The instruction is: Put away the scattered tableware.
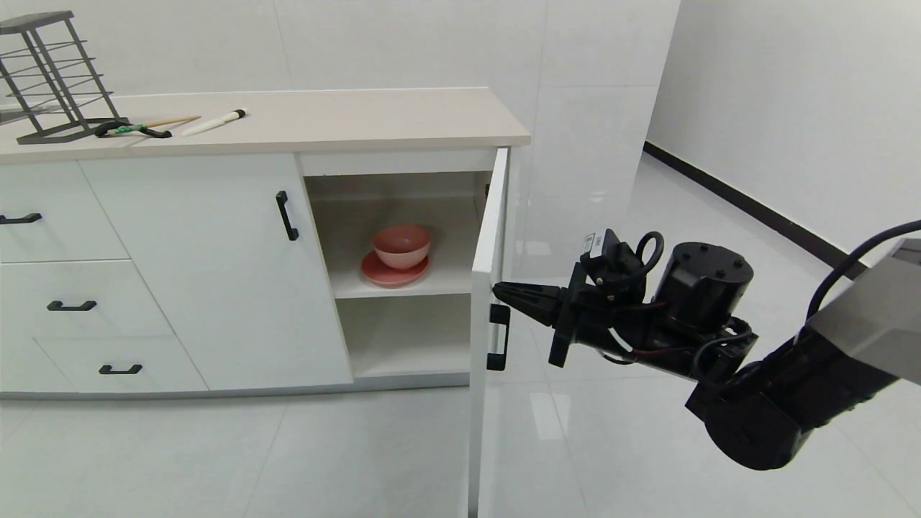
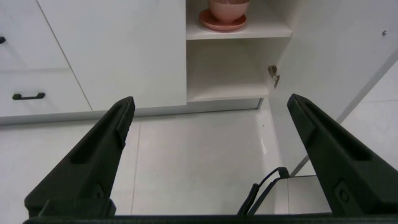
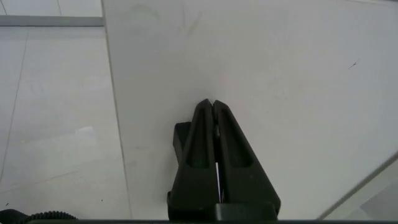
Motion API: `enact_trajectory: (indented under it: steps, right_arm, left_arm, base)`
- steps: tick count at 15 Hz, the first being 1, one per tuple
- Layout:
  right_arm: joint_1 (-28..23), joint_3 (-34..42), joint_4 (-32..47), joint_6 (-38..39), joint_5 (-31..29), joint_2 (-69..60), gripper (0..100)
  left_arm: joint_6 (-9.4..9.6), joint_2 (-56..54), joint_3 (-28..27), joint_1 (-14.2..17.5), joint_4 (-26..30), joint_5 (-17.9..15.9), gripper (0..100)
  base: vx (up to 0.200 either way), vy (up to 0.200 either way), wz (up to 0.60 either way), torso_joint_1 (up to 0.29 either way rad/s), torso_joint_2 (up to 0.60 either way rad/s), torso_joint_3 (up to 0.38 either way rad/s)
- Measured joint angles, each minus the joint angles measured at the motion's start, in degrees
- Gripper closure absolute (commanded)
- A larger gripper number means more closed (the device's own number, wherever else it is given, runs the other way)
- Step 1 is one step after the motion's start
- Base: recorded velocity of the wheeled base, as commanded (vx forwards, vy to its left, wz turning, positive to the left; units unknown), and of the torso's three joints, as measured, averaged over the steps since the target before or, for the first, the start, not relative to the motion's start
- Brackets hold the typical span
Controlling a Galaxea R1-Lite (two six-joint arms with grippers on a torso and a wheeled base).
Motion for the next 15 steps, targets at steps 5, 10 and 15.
enact_trajectory:
  steps: [5,10,15]
  right_arm:
    - [1.3,-2.54,-0.11,0.01,0.0,2.28,100]
    - [0.39,-5.39,-0.13,0.01,-0.11,4.46,100]
    - [0.3,-9.83,-0.2,0.17,-1.67,7.35,100]
  left_arm:
    - [0.0,0.0,0.0,-0.05,0.04,0.0,0]
    - [0.0,0.0,0.0,0.0,0.0,-0.02,0]
    - [-0.04,0.0,0.0,-0.06,0.02,-0.05,0]
  base:
    - [-0.12,0.04,0.0,0.003,0.0,0.002]
    - [0.0,0.0,0.0,0.0,0.0,0.0]
    - [0.0,0.0,0.0,0.0,0.0,0.0]
